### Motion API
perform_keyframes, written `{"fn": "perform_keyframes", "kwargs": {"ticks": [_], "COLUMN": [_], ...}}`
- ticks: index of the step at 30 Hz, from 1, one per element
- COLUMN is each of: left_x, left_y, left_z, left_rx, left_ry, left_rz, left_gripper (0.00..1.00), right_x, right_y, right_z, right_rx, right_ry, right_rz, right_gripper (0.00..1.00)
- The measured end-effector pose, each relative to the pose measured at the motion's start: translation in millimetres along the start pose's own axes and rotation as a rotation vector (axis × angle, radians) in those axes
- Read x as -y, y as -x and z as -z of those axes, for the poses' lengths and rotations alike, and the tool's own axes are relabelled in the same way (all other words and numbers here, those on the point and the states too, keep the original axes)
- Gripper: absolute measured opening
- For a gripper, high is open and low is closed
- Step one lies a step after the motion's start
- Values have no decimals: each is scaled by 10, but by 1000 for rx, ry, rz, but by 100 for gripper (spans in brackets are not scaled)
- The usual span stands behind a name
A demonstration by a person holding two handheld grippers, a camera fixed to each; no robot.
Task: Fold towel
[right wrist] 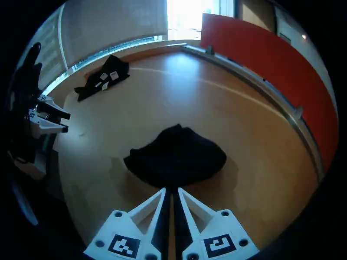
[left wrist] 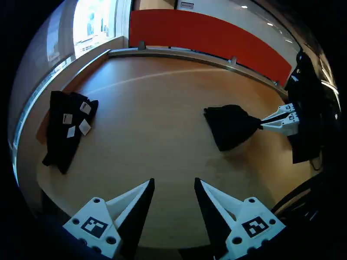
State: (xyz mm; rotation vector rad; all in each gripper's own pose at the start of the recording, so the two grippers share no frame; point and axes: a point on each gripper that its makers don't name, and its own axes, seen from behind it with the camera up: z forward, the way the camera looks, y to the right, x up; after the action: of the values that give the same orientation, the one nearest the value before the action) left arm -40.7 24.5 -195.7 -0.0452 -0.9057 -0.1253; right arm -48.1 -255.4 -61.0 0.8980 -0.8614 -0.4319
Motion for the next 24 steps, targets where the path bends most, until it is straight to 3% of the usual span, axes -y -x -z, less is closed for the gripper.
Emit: {"fn": "perform_keyframes", "kwargs": {"ticks": [14,24], "left_x": [-79,-171], "left_y": [-137,-251], "left_z": [-22,-44], "left_rx": [-18,-33], "left_ry": [30,47], "left_rz": [-25,-39], "left_gripper": [67,67], "right_x": [-134,-393], "right_y": [-895,-1054], "right_z": [626,930], "right_rx": [-101,-136], "right_ry": [1,42], "right_rz": [91,82], "right_gripper": [4,4]}}
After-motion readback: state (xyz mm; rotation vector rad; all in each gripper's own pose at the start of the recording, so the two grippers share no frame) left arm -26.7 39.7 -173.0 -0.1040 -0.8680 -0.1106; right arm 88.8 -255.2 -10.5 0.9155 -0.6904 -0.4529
